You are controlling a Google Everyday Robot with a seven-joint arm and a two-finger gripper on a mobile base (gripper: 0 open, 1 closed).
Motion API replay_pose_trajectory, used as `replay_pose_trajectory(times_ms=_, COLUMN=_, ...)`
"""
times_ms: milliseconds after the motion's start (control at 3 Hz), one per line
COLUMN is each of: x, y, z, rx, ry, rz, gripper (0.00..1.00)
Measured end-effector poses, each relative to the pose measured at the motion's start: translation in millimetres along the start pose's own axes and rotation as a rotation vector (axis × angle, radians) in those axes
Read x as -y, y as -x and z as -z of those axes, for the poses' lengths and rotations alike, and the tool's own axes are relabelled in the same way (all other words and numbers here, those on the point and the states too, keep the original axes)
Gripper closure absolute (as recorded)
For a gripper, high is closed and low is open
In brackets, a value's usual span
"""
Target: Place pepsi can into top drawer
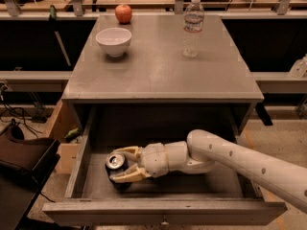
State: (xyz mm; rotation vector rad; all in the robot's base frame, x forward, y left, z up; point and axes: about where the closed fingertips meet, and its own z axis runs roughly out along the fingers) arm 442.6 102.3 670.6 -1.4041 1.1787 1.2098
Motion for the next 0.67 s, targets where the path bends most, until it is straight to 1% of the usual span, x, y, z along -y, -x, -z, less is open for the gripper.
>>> replay_pose_trajectory(times_ms=667, x=-1.4, y=1.1, z=-3.3, rx=0.002, ry=0.007, rz=0.001, gripper=0.13)
